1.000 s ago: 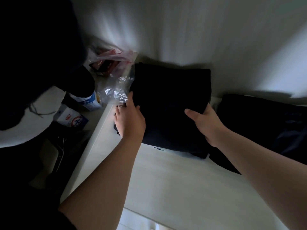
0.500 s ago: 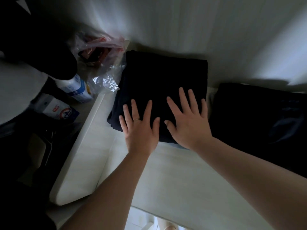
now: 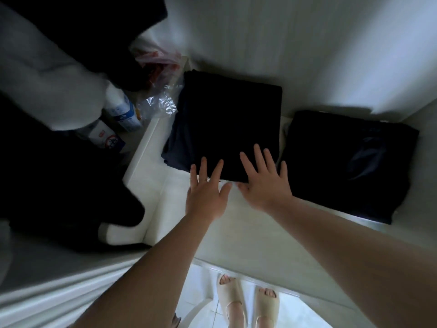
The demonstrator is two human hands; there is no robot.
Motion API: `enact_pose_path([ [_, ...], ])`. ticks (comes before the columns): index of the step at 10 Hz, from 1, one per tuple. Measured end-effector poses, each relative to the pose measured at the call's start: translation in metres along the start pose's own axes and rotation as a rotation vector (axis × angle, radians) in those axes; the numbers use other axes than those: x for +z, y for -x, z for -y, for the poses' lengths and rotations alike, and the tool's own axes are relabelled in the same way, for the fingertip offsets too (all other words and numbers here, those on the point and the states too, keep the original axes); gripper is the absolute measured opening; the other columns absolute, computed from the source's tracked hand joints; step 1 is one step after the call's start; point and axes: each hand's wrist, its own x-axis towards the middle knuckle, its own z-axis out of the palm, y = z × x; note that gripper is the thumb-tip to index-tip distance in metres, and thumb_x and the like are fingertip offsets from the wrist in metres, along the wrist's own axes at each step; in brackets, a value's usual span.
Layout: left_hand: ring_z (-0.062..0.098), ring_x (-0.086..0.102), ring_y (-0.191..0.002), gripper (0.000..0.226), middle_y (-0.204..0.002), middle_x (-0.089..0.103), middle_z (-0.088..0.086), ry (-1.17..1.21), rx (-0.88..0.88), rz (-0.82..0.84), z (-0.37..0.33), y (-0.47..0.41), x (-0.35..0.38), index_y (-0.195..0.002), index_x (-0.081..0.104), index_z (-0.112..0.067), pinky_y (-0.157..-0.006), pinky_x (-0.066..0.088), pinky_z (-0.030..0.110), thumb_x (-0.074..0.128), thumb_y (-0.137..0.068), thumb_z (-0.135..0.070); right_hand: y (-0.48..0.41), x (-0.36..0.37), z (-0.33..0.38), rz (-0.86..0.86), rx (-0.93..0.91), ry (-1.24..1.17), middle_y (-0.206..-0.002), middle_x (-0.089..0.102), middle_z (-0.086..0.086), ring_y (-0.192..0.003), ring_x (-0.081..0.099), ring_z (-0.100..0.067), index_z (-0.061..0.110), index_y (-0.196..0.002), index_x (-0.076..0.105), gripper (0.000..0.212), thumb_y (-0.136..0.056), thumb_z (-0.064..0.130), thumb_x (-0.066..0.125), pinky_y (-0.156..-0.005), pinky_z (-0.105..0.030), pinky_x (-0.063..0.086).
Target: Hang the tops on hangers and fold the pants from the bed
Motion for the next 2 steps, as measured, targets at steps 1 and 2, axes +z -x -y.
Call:
enact_pose_path([
  [1, 0.025, -0.004, -0.155, 0.062, -0.168, -0.009, -0.007, 0.08, -0.043, 0.155, -0.002, 0.04, 0.01, -0.156, 0.003, -0.05, -0.119, 0.022, 0.051, 0.032, -0.102, -0.06, 0.033, 0.002, 0.004, 0.084, 0.024, -0.01, -0.165, -0.026, 0.001, -0.155, -0.012, -0.026, 0.039, -0.157, -0.013, 0.078, -0.099, 0.063, 0.033, -0.121, -0.058, 0.003],
  [2, 0.026, -0.002, -0.155, 0.06, -0.169, -0.002, -0.005, 0.069, -0.034, 0.25, -0.006, 0.076, 0.016, -0.157, 0.007, -0.048, -0.119, 0.019, 0.053, 0.029, -0.102, -0.061, 0.066, 0.002, 0.006, 0.155, 0.043, 0.009, -0.168, -0.015, 0.002, -0.155, -0.008, -0.025, 0.038, -0.158, -0.009, 0.074, -0.099, 0.064, 0.029, -0.122, -0.058, 0.002],
])
